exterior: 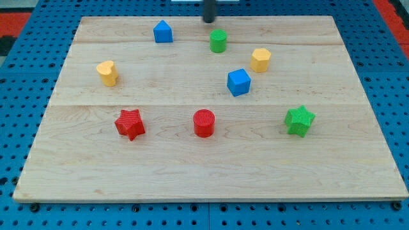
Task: Push the yellow heart to the center
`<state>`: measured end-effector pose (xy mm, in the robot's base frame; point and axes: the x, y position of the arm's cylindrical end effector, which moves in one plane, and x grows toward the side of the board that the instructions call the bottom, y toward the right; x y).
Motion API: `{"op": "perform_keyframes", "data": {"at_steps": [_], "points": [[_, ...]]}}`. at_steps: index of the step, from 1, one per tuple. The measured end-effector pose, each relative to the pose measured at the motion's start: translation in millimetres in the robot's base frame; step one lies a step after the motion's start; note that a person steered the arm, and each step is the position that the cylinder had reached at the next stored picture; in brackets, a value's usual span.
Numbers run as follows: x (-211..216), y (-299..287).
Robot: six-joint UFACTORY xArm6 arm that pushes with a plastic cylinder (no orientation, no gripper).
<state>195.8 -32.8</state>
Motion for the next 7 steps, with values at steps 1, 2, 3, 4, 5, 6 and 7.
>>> {"op": "perform_keyframes", "data": {"at_steps": [1, 2, 3, 4, 5, 6, 7], "points": [[3, -60], [79, -94], [82, -83], [80, -179], [143, -228], [206, -176], [210, -128]]}}
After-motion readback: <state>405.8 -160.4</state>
